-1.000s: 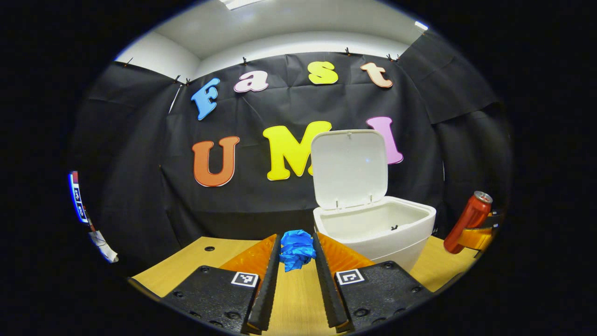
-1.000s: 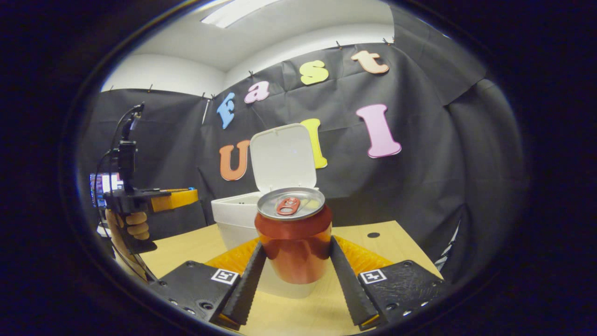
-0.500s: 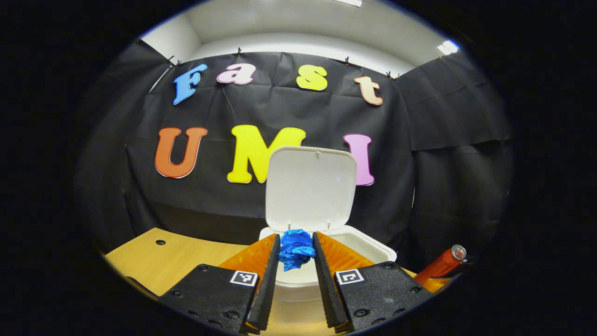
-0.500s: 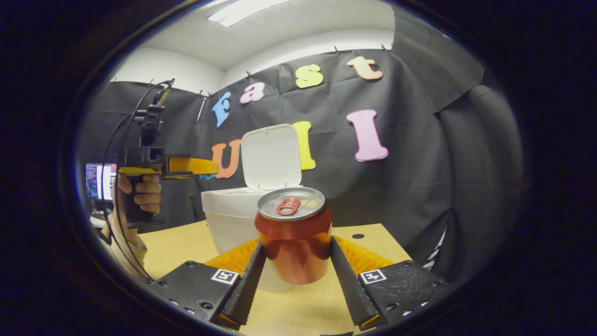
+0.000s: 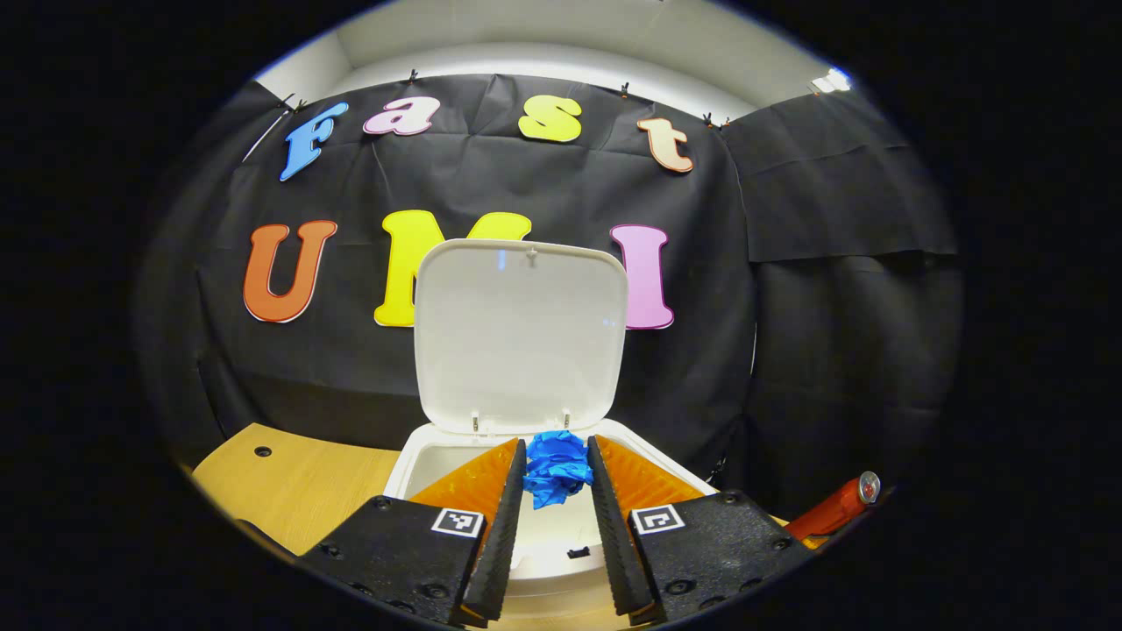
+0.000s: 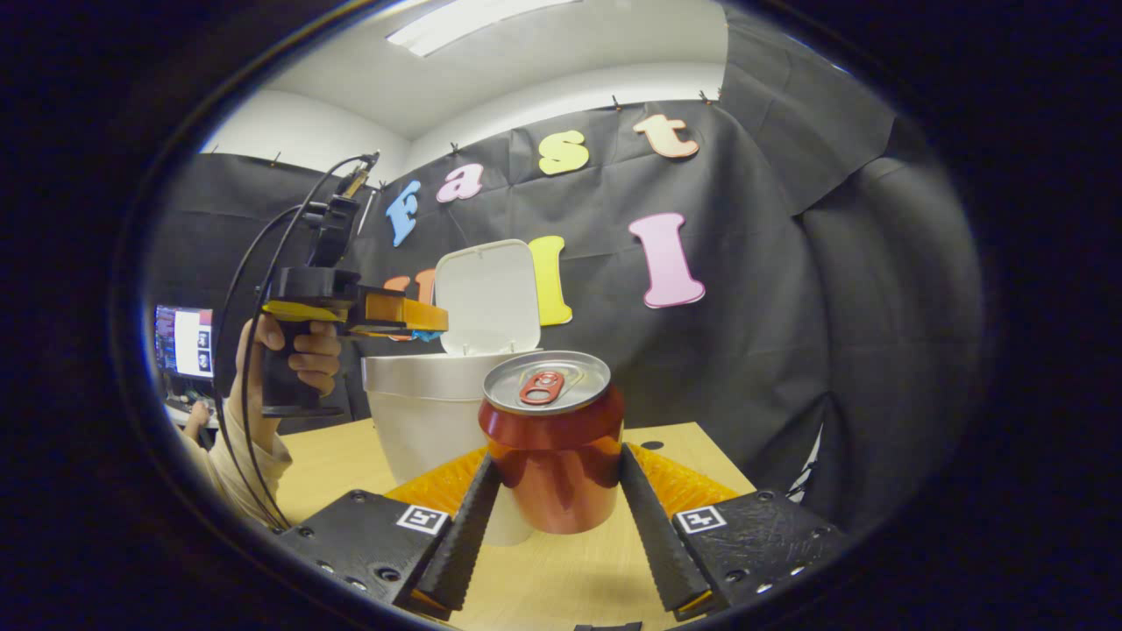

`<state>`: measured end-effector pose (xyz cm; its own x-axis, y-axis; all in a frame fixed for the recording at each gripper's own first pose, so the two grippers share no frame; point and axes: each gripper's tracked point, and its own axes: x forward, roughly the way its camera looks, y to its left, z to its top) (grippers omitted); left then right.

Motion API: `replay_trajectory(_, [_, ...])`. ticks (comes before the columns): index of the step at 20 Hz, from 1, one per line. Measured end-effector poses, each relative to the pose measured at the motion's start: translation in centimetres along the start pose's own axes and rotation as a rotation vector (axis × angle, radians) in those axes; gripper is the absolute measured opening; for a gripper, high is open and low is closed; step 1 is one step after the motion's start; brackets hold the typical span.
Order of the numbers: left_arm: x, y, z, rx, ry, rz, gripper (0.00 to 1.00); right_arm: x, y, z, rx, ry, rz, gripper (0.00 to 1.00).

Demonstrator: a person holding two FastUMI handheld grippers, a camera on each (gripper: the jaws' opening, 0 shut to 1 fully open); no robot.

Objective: Press the lid of the desktop garbage bin to open it, pick up the crumpled paper on the desktop and throw it into the bin, then pick up the pop can on the desktop and drop it into the bin, and finally close the garbage bin lid.

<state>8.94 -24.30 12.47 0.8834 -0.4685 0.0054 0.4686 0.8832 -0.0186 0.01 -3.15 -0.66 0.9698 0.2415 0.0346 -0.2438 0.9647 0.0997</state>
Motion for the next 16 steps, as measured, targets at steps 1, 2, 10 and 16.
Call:
replay_trajectory(1, [0.5,-0.1,0.4,0.004,-0.001,-0.003,0.47,-0.1,-0.5,-0.1,0.003,0.004,-0.012,0.79])
replay_trajectory(2, [0.9,-0.1,0.7,0.004,-0.006,-0.002,0.47,-0.3,-1.0,-0.2,0.003,0.008,-0.026,0.79])
replay_trajectory(10, [2.4,-1.3,1.2,0.001,0.024,-0.031,0.5,-2.3,-2.7,-0.3,0.017,0.005,-0.094,0.79])
replay_trajectory(16, [2.1,-1.3,1.1,-0.056,0.027,-0.076,0.68,-3.7,-3.0,-0.4,0.024,0.012,-0.126,0.79])
